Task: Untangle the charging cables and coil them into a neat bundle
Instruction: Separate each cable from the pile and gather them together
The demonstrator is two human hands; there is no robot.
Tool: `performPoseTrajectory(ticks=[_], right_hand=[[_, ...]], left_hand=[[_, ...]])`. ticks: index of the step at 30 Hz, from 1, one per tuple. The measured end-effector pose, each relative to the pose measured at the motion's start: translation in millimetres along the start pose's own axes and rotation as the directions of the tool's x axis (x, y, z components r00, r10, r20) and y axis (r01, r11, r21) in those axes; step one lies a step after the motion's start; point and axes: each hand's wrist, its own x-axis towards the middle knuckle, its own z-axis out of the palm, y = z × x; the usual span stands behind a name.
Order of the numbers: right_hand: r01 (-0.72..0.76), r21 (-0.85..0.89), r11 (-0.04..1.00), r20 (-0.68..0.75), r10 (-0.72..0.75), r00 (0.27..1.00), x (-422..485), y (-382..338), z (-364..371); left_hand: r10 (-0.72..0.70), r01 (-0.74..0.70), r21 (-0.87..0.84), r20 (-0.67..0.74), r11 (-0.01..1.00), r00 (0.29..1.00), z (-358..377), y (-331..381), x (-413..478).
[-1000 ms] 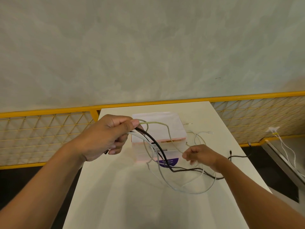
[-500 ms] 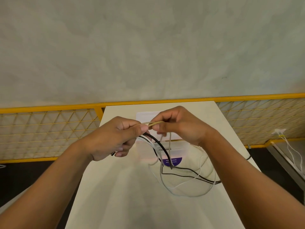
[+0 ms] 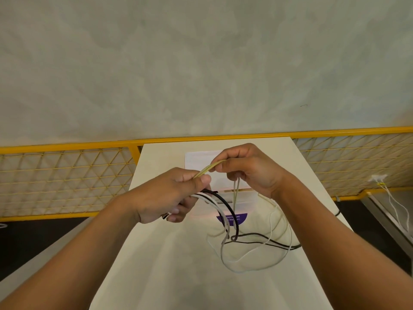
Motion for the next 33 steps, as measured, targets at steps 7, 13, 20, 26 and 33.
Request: performPoseTrajectory(ticks=[7, 13, 20, 26, 33], right_hand=[[0.101, -0.199, 0.975, -0.127, -0.128, 0.984, -15, -5, -2], [-0.003, -0.346, 0.938, 0.088, 0.036, 0.995, -21, -12, 12], [-0.038, -0.224, 0.974, 0.06, 0.053, 0.997, -15, -11, 1], [-0.121, -0.217, 0.969, -0.063, 0.11, 0.992, -16, 11, -24], [-0.233, -0.141, 0.962, -0.187, 0.205, 0.961, -23, 51, -51]], left_hand=[[0.042, -0.049, -0.042, -0.151, 0.998, 0.988, -2, -3, 0], [0.067, -0.072, -0.019, -0.181, 0.997, 0.981, 2, 0, 3], [0.067, -0.067, 0.006, -0.123, 0.998, 0.99, 1, 5, -4], [0.083, -0.104, -0.107, -0.184, 0.989, 0.979, -5, 2, -7], [0.078, -0.138, -0.201, -0.279, 0.97, 0.957, -6, 4, -9]])
